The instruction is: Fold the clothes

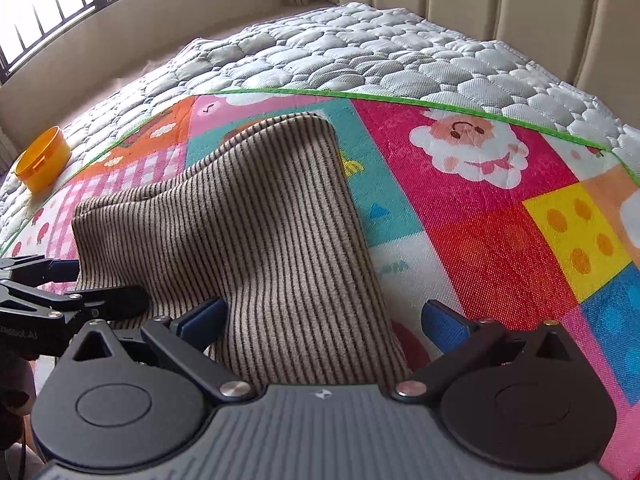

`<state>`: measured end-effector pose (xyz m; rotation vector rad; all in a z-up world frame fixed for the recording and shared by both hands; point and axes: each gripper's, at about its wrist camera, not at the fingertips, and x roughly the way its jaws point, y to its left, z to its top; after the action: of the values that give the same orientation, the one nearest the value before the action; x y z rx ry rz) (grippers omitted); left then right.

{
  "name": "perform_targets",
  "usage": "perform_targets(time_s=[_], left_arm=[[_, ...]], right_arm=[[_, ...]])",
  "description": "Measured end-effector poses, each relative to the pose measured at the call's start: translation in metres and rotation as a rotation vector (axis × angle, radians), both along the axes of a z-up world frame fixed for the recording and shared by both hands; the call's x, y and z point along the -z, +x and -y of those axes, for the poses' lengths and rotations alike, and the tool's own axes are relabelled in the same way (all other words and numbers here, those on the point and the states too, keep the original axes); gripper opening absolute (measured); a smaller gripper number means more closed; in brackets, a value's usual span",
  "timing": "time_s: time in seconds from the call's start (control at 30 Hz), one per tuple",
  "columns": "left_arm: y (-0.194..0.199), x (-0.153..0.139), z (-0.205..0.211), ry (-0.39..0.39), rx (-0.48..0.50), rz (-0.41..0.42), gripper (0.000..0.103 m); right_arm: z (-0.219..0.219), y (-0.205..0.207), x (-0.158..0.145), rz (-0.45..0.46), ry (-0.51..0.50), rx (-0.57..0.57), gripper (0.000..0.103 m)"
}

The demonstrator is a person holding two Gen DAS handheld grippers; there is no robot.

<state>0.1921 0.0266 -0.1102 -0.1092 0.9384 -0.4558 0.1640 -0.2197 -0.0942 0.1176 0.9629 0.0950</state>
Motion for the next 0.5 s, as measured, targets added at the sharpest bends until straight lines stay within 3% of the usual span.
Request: perform_targets(time_s=[0.13, 0.33, 0.4, 0.43, 0.5], left_arm=[[-0.001, -0.002, 0.000, 0.009, -0.001, 0.009, 0.102], [-0.004, -0.006, -0.002, 0.018, -0.001, 0.022, 0.102], [-0.005, -0.007, -0.003, 0.017, -0.001, 0.024, 0.102], [-0.006, -0.008, -0.004, 0.017, 0.000, 0.025, 0.102], [-0.008, -0.012, -0.005, 0.032, 0.001, 0.042, 0.102]], right_arm=[[0.011, -0.015, -0.009, -0.057, 0.106, 0.063, 0.103], [0.016, -0.036, 0.010, -0.182, 0.390, 0.133, 0.103], [0.011, -0.035, 0.008, -0.147, 0.394, 0.110, 0.096], [0.011, -0.033, 0.007, -0.131, 0.394, 0.103, 0.086], [0.013, -0.027, 0.007, -0.115, 0.408, 0.106, 0.081]])
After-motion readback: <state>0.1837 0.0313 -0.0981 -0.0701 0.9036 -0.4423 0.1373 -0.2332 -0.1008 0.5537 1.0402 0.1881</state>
